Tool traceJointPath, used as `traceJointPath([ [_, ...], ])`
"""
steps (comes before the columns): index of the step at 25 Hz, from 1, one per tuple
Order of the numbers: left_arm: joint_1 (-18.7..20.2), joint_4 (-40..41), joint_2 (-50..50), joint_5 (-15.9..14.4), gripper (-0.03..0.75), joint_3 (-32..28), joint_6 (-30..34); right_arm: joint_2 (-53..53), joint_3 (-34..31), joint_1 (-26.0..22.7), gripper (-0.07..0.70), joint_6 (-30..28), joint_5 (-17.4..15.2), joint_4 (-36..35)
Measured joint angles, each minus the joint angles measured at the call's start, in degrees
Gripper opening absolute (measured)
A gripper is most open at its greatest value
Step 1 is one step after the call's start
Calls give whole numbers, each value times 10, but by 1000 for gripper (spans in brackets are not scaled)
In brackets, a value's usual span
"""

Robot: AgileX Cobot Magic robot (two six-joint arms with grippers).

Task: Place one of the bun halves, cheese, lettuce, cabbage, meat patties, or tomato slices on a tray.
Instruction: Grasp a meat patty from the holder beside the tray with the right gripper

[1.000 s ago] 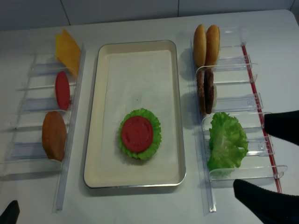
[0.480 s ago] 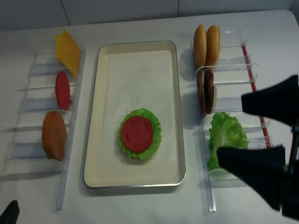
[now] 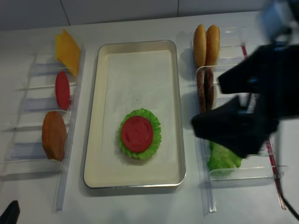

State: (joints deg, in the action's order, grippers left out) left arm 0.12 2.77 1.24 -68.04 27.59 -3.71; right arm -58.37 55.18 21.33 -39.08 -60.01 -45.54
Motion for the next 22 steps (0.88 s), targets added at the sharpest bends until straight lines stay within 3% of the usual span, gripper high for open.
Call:
traceJointPath([
  [2,0,0,0,0,533,0,0,-42,28,57,686,49,22,63],
  [6,0,0,0,0,533,0,0,-116,83,116,686,178,37,213],
  [15,0,0,0,0,532,0,0,-235,147,123,673,431,42,355],
  [18,0,0,0,0,533,0,0,-261,158,123,617,480,43,379],
  [22,0,0,0,0,533,0,0,-298,167,123,556,501,60,393],
])
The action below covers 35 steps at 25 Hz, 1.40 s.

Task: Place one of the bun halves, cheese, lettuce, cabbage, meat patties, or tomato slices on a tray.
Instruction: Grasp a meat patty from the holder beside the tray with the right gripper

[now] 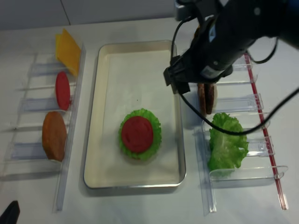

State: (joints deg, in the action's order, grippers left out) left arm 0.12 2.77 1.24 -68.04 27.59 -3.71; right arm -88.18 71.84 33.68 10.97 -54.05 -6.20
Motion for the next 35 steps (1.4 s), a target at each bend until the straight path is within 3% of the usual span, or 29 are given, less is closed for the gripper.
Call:
traceJointPath([
  [15,0,-1,0,0,532,0,0,-60,6,0,549,101,28,104],
  [35,0,-1,0,0,533,0,0,-111,6,0,477,142,52,155],
])
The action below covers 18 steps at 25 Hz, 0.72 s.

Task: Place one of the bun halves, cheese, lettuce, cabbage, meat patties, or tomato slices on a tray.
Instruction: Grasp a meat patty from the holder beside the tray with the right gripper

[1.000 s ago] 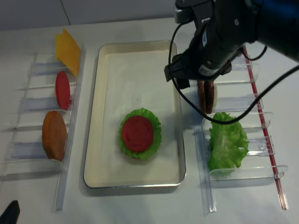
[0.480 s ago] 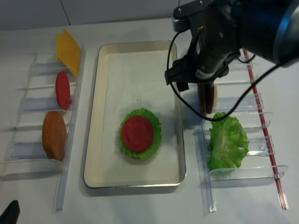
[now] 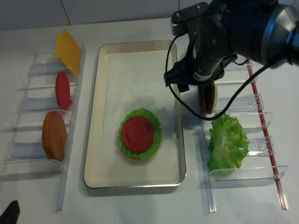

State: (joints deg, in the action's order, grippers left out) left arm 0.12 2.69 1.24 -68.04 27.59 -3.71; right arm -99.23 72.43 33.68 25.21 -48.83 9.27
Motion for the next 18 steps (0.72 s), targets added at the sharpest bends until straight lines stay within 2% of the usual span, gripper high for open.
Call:
traceJointPath([
  [13,0,0,0,0,532,0,0,-6,0,0,254,36,-10,46],
  [18,0,0,0,0,533,0,0,-6,0,0,223,41,-16,59],
])
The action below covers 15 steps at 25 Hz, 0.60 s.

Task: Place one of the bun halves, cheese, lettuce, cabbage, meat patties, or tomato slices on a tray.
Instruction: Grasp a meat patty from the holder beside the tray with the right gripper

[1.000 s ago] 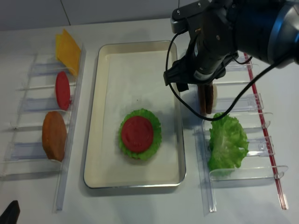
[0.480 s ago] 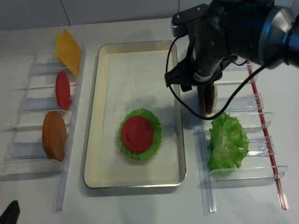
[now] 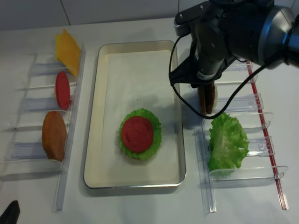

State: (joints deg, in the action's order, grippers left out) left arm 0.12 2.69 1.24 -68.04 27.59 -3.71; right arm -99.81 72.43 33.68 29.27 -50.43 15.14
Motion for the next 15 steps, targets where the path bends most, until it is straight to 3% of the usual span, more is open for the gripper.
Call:
traceJointPath([
  [8,0,0,0,0,533,0,0,0,0,0,137,2,-6,4],
  [15,0,0,0,0,533,0,0,-1,6,0,135,2,-19,6],
])
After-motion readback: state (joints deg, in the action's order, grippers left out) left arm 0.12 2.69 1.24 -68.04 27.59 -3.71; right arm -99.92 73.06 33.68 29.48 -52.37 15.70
